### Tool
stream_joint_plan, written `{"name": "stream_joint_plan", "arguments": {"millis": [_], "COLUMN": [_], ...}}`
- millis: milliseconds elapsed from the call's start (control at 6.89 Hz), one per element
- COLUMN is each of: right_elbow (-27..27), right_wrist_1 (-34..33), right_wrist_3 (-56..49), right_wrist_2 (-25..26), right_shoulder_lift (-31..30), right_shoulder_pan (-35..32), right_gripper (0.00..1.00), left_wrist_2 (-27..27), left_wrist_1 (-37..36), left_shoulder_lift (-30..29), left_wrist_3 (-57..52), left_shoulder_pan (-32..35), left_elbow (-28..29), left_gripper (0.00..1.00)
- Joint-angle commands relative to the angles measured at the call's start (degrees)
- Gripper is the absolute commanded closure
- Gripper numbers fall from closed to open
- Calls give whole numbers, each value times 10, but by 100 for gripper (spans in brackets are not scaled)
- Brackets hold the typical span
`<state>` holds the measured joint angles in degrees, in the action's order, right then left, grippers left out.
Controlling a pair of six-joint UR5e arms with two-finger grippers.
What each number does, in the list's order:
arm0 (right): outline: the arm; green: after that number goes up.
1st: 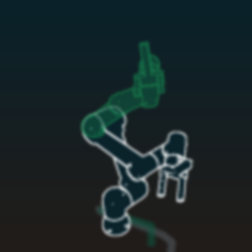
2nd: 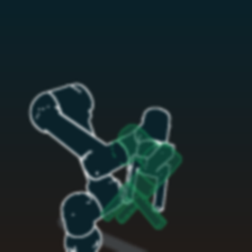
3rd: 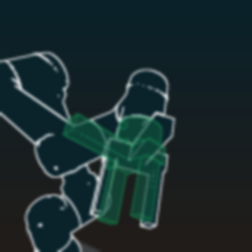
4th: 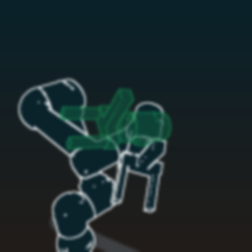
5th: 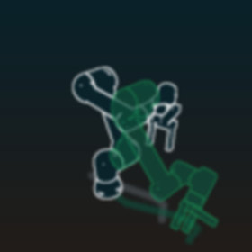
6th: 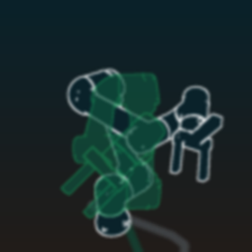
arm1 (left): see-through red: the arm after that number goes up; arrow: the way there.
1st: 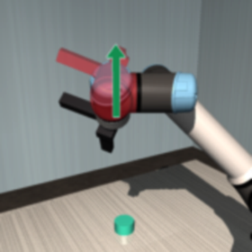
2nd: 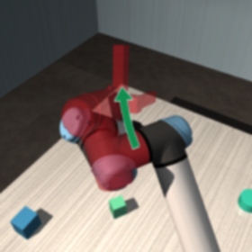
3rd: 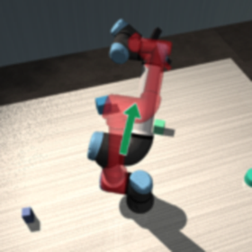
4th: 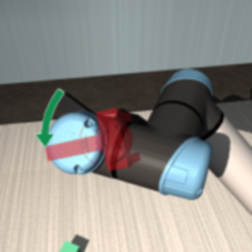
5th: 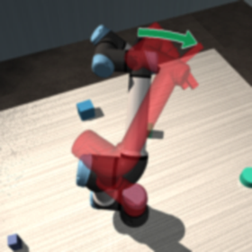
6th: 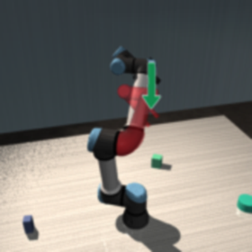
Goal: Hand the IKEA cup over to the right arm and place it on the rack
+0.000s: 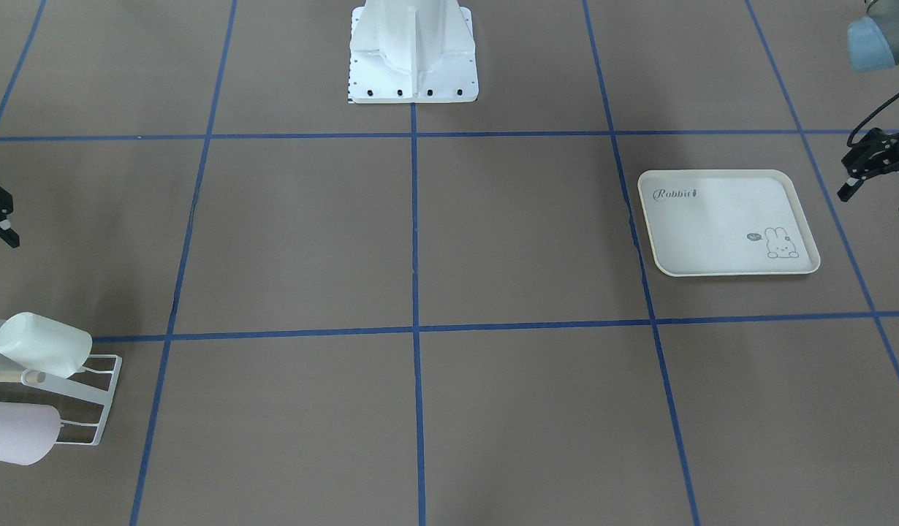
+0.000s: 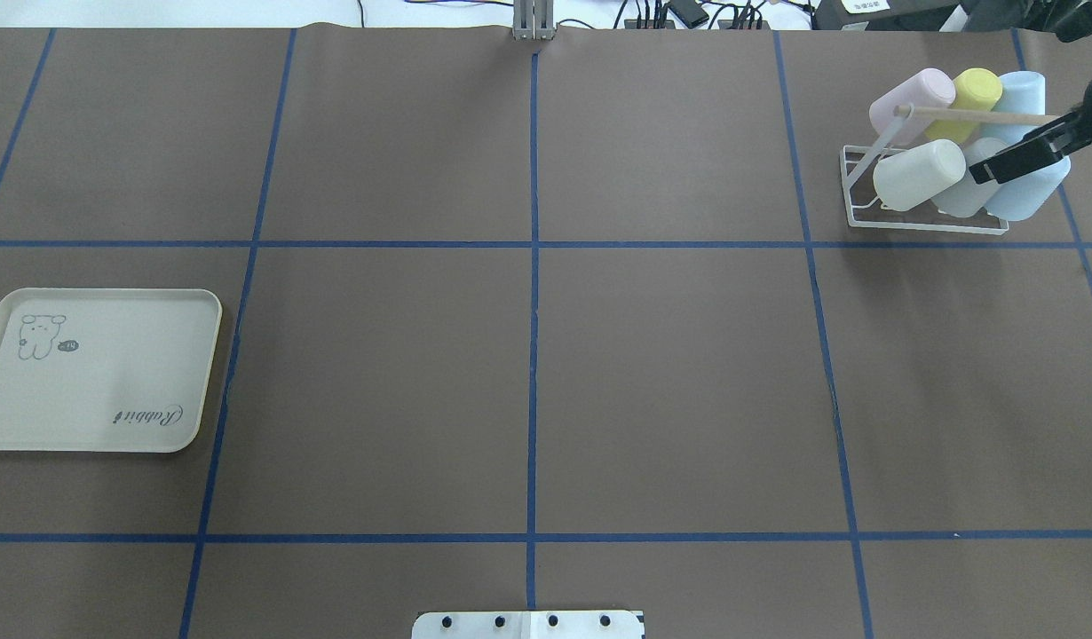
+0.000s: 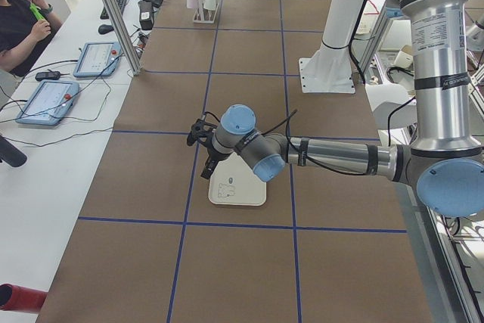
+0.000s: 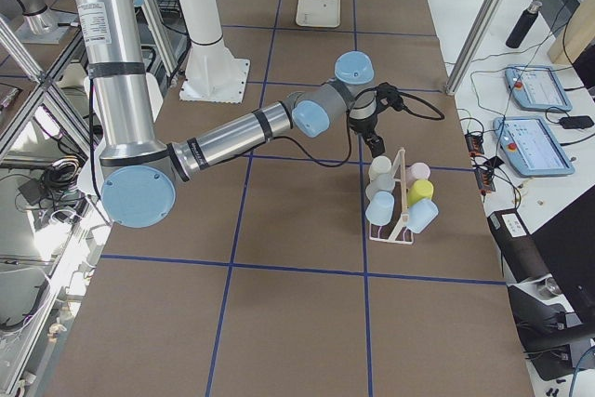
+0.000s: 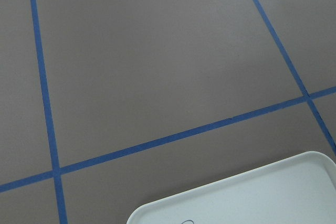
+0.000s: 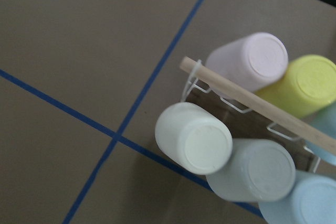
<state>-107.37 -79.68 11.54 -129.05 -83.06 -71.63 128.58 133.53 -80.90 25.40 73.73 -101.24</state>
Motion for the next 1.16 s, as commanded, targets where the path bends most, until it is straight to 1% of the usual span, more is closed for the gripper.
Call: {"name": "stream_joint_plan", "arguments": {"millis": [0, 145, 290, 435, 580, 725, 870, 1015], "right_elbow": [7, 23, 27, 28, 25, 40, 47, 53], "right_wrist_1": [-105, -127, -124, -125, -131, -139, -144, -151], "right_wrist_3": [2, -8, -12, -12, -8, -4, -9, -10], "right_wrist_2": [-10, -34, -35, -28, 11, 39, 35, 35], "right_shoulder_lift": [-40, -60, -87, -114, -127, -127, -124, -121], "right_shoulder_pan": [-46, -81, -90, -97, -96, -96, -96, -96], "right_gripper": [0, 0, 0, 0, 0, 0, 0, 0], "left_wrist_2": [-1, -1, 0, 0, 0, 1, 1, 0], "left_wrist_1": [0, 0, -1, -5, -16, -97, -177, -247], "left_shoulder_lift": [0, 0, 1, 6, 21, 21, 21, 18], "left_wrist_3": [0, 0, -3, -17, -73, -138, -225, -282], "left_shoulder_pan": [0, 0, 0, 1, 18, 55, 100, 146], "left_elbow": [0, 2, 5, 6, 6, 1, 1, 1], "left_gripper": [0, 0, 0, 0, 0, 0, 0, 0]}}
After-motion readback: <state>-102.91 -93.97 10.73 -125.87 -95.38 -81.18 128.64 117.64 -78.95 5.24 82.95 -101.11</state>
